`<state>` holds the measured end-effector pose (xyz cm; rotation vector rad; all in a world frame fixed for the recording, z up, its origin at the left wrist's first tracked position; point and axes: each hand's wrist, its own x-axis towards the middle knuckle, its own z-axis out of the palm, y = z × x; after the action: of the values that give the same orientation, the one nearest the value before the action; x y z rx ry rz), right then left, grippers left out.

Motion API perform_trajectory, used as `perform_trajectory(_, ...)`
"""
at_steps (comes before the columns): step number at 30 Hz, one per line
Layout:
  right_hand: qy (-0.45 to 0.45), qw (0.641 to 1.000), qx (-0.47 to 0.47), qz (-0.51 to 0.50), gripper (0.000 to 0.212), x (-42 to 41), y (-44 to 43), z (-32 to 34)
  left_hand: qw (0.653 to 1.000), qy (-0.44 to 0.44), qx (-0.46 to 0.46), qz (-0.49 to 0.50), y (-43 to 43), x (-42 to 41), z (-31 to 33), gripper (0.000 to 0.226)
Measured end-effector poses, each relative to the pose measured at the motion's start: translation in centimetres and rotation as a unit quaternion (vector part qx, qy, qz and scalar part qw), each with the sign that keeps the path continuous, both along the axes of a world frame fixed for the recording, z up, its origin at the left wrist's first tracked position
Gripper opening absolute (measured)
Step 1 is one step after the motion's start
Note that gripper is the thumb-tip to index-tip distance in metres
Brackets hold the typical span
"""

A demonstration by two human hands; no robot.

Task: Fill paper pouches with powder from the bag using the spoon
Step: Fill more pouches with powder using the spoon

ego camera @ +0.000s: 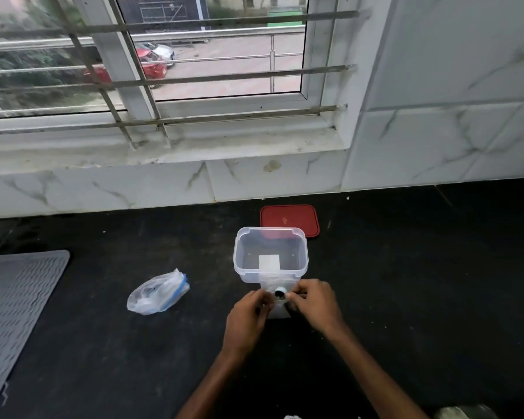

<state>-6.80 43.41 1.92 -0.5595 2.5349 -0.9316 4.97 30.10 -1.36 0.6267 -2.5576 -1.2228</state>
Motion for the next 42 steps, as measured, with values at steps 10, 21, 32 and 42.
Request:
perform_trajectory(10,0.019,0.998,-0.058,0.003,0.017,0.1,-0.4,-1.4,0.996,0.021,0.073,0.047,0.3,0.5,0.0,0.022)
perform_trajectory(21,-0.142,0.909,-0.321,-0.226,0.012,-3.9,3.7,-2.1,0.995,0.003,0.076,0.065,-1.3,0.5,0.7,0.039)
perform_trajectory(32,0.056,0.958,-0.1,-0.262,0.011,-7.8,6.6,-8.9,0.995,0.011,0.083,0.058,-1.3,0.0,0.0,0.017)
perform_trajectory(42,0.142,0.967,-0.026,-0.209,0.027,-6.2,6.1,-7.2,0.993,0.024,0.097,0.058,-0.6,-0.1,0.8,0.009)
